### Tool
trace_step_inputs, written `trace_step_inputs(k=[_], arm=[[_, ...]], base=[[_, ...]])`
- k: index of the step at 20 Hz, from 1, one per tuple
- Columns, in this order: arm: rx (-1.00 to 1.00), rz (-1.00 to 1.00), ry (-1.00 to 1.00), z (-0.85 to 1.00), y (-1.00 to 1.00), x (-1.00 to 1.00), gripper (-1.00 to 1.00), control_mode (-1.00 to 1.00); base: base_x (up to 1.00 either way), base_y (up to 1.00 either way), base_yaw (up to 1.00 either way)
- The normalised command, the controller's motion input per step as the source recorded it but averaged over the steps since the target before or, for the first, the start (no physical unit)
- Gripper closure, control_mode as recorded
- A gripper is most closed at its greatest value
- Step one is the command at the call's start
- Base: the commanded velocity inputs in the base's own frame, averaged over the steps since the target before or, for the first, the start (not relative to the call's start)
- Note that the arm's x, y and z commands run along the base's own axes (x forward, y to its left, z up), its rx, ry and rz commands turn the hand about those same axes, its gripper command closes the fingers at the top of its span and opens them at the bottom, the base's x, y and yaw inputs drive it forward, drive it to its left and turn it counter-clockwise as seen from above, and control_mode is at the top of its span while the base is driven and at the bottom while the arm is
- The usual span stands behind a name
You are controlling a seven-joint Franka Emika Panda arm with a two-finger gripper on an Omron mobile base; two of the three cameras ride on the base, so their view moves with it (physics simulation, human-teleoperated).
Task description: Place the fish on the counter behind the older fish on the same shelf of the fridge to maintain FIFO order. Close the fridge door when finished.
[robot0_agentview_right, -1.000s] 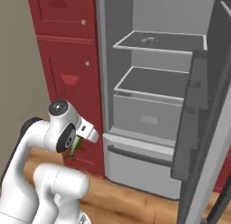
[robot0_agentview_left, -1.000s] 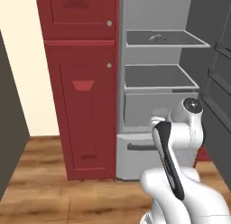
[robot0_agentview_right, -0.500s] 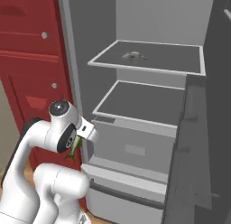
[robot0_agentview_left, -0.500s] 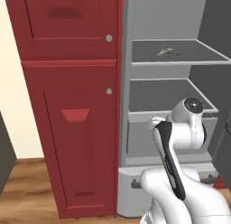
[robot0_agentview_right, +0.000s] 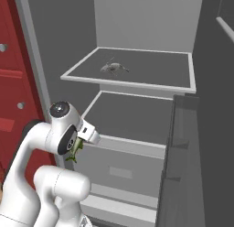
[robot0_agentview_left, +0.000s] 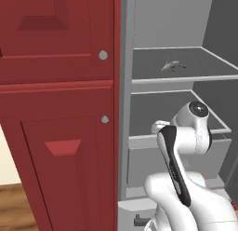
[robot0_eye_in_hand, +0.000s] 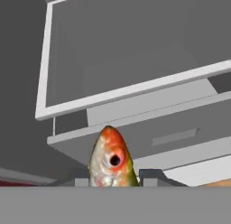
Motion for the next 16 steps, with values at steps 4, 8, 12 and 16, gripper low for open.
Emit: trace_step_inputs(k=[4, 8, 12, 16], arm=[[-0.01, -0.08, -0.12, 0.73, -0.09, 0.30, 1.00, -1.00], [-0.08, 0.00, -0.27, 1.00, -0.37, 0.03, 1.00, -1.00], [-0.09, 0.00, -0.40, 1.00, -0.38, 0.04, 1.00, -1.00], [-0.10, 0.00, -0.46, 1.00, -0.33, 0.09, 1.00, -1.00]], base=[[0.00, 0.00, 0.00], [0.00, 0.00, 0.00], [0.00, 0.00, 0.00], [0.00, 0.00, 0.00]])
